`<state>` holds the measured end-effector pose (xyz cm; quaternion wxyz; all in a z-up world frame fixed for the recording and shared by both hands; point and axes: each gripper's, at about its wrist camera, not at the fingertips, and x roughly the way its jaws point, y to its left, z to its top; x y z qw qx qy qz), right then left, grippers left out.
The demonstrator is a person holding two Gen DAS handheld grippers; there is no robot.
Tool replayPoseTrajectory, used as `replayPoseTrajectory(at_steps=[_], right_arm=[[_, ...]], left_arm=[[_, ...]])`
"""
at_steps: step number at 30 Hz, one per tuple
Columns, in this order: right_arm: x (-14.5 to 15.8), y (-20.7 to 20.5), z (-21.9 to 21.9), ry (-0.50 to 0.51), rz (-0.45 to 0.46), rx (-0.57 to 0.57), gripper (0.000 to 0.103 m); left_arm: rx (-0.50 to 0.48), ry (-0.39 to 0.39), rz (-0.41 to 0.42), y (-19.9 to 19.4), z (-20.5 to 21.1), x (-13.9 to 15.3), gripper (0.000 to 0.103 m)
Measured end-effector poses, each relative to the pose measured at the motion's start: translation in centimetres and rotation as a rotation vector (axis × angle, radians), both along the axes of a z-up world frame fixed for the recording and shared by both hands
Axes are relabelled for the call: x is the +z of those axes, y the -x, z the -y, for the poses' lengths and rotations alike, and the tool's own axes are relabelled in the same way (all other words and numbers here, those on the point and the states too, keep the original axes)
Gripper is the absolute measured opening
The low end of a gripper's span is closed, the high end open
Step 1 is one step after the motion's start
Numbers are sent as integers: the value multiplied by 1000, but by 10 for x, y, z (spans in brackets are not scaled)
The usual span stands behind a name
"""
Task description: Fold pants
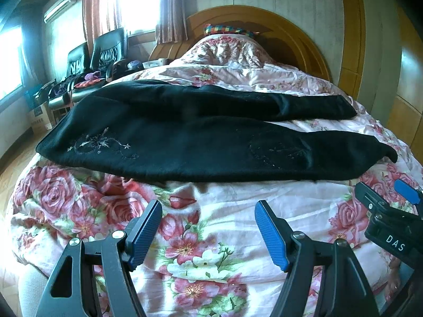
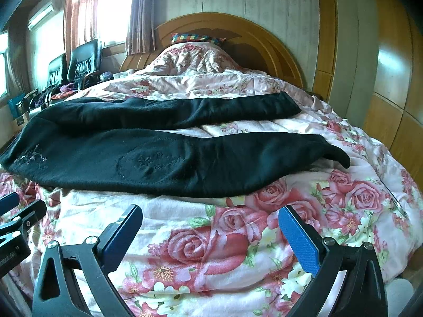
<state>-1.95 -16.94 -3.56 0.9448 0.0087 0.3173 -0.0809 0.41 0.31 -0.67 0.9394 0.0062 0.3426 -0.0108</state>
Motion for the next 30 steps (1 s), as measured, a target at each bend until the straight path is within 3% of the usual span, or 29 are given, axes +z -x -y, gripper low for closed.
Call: replayPoseTrajectory(at_steps=[30], right_arm=[[-4, -3, 5, -16, -15, -10, 103]], left_arm=[[13, 17, -72, -10, -8, -12, 74]])
